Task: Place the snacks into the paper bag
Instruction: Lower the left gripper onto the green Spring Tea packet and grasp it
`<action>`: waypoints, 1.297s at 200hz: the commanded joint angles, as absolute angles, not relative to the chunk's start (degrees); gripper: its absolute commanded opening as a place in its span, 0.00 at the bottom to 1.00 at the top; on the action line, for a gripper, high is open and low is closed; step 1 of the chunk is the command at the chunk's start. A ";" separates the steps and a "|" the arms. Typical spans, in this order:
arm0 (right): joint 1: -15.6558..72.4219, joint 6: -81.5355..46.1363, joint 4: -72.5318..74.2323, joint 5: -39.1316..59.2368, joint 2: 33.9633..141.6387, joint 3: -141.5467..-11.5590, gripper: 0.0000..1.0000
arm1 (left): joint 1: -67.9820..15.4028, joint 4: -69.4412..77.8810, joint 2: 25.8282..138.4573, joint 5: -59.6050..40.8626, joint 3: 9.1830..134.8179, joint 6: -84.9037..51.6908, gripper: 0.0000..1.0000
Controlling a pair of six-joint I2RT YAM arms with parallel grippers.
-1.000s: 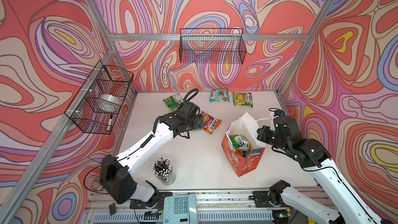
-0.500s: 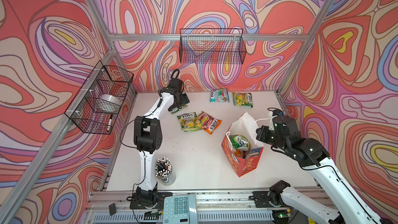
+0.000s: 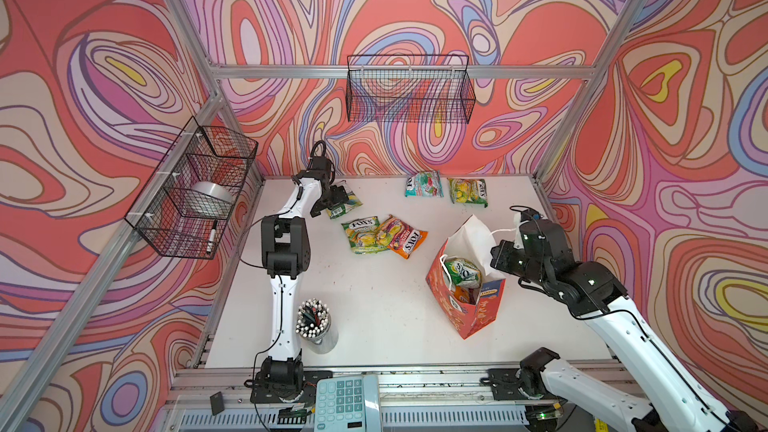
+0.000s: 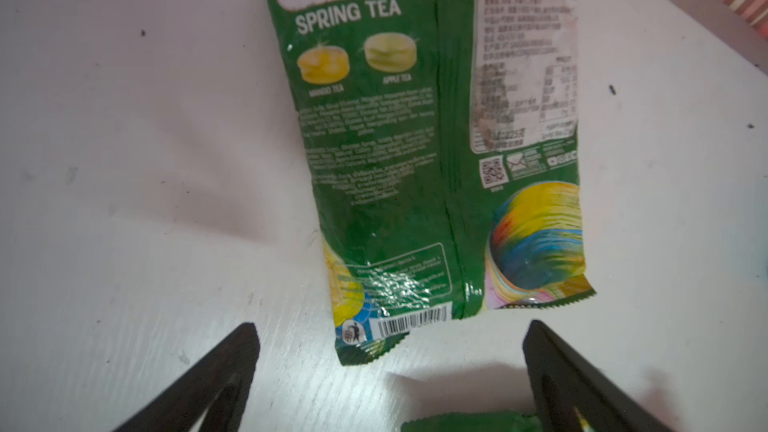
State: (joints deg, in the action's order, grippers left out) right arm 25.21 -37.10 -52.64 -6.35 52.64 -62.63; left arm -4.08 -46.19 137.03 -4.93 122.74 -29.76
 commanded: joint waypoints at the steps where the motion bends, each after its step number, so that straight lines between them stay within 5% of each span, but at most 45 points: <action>1: 25.45 -35.95 -52.76 -6.67 53.68 -62.88 0.00 | -4.05 -46.60 136.77 -3.44 124.56 -31.43 1.00; 125: 25.40 -34.64 -54.03 -8.76 53.29 -62.66 0.00 | -3.30 -48.23 148.39 -3.28 134.22 -32.66 0.95; 168: 25.40 -34.19 -54.42 -9.30 53.03 -63.08 0.00 | -3.16 -49.11 149.58 -2.04 134.15 -34.23 0.75; 226: 25.44 -33.63 -55.82 -10.10 52.74 -64.69 0.00 | -2.91 -47.67 146.19 -2.21 129.86 -37.31 0.33; 259: 25.45 -33.34 -56.42 -10.15 52.47 -64.72 0.00 | -2.20 -42.63 138.55 -5.91 125.35 -36.32 0.23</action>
State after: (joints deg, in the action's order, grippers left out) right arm 25.21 -34.09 -54.43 -9.10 52.99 -63.77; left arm -3.09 -43.40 144.09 -4.67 128.81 -36.25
